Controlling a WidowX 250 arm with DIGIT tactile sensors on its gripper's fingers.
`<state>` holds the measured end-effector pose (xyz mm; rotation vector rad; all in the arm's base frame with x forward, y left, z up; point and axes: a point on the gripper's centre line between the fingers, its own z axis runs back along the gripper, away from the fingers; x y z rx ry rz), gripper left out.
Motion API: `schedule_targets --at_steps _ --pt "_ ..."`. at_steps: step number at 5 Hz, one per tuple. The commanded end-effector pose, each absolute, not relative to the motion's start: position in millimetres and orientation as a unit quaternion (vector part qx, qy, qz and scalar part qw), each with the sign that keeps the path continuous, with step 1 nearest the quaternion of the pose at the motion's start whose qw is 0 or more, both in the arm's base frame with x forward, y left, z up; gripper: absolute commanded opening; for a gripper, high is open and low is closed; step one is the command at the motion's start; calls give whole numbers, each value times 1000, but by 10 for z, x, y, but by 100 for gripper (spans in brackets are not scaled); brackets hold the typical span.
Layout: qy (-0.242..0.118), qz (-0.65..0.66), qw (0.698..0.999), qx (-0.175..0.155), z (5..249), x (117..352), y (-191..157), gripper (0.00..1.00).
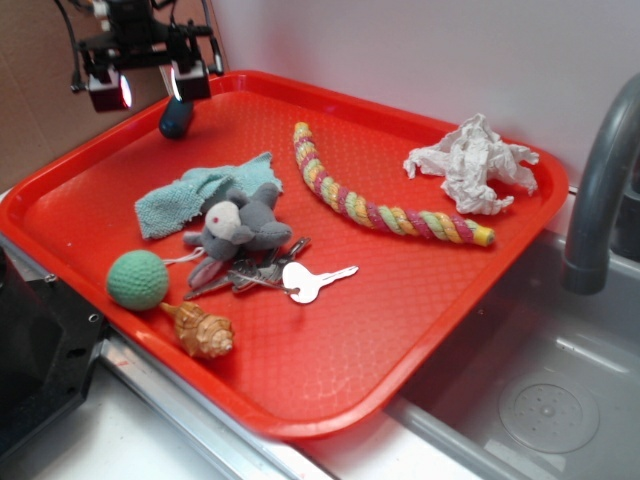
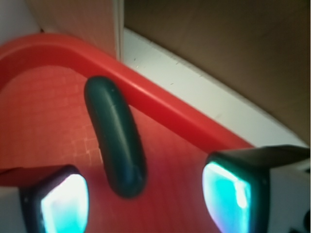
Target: Grab the plastic pickle.
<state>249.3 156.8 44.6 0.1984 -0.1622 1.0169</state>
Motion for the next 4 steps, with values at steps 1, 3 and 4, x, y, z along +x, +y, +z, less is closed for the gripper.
schedule_targets --at_steps 1,3,4 --pt "-86 471 877 33 168 2521 1750 100" --pt "-65 448 890 54 315 2515 1622 0" --pt "-56 427 902 26 815 2371 1341 0"
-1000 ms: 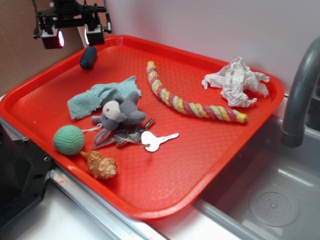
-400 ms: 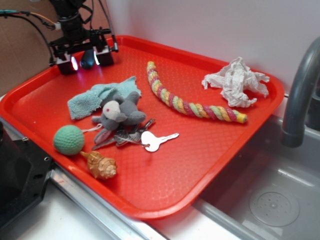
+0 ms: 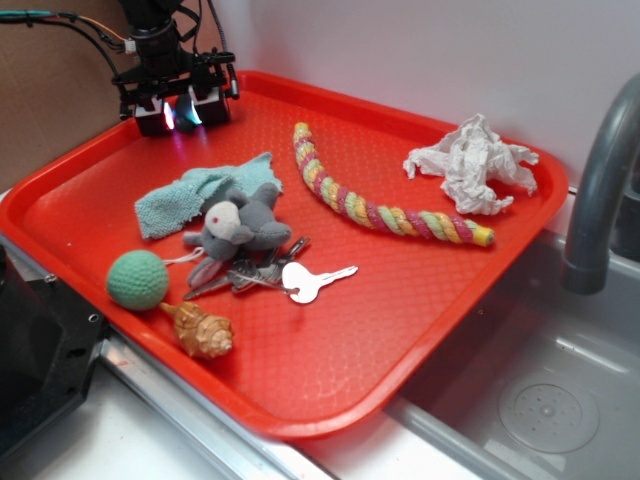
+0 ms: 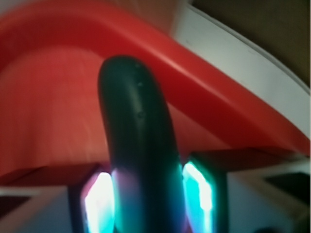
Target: Grab the plastic pickle.
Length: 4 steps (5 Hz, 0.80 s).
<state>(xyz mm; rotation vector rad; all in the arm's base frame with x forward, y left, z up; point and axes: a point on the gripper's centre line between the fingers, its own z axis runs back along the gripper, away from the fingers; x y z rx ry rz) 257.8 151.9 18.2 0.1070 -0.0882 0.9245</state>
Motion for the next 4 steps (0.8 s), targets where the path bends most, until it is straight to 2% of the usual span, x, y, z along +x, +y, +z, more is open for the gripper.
schedule_targets --at_steps 1,2,3,4 --pt "-82 397 914 -20 1304 1889 1119 0" --pt "-61 337 938 -57 1815 1673 1069 0" --pt "-41 280 953 -107 2129 1568 1121 0" --pt "-59 206 974 -77 2276 1614 1043 0"
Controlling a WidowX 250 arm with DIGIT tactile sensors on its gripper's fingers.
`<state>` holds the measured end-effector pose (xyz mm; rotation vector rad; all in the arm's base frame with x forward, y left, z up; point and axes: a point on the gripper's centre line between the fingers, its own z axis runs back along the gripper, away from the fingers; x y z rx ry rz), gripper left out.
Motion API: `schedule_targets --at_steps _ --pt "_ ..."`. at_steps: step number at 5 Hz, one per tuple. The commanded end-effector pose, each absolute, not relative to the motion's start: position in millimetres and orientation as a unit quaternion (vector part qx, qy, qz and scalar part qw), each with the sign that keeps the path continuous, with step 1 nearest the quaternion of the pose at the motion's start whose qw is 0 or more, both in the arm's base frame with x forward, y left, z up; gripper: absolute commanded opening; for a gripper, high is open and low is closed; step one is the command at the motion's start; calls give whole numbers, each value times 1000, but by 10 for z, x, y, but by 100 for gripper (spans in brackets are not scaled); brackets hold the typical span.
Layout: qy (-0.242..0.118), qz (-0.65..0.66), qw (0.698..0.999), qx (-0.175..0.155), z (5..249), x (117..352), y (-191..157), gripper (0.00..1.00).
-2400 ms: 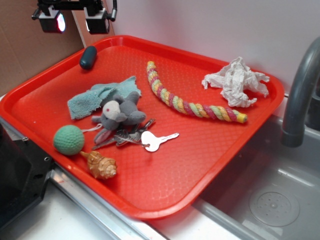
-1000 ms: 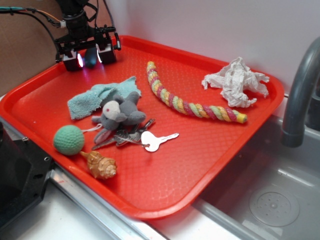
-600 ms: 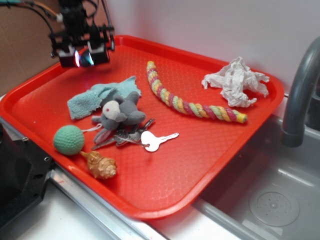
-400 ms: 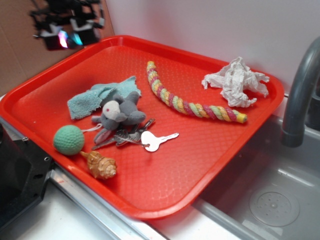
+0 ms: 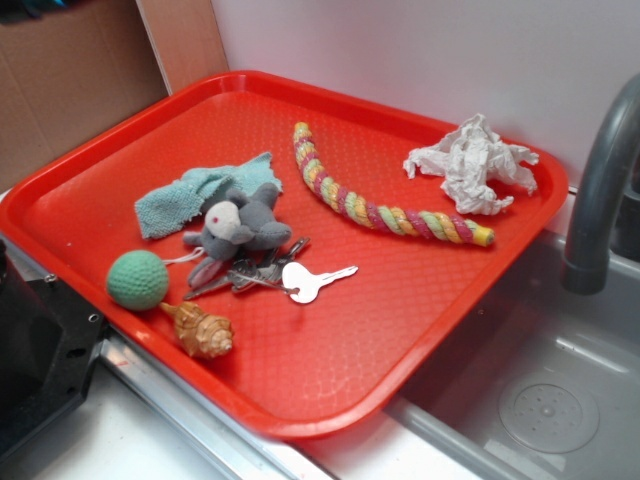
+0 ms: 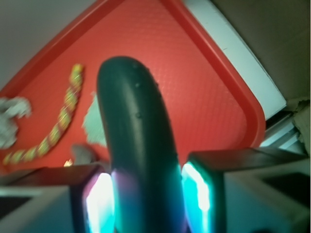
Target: Grab the plastic pickle.
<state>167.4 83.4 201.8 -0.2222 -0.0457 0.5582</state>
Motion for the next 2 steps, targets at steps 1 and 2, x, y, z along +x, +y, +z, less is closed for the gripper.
schedule_targets --at_steps 1,2 --pt "-65 205 976 -44 2200 1732 953 0" --pt "-86 235 968 29 2057 1972 1129 0"
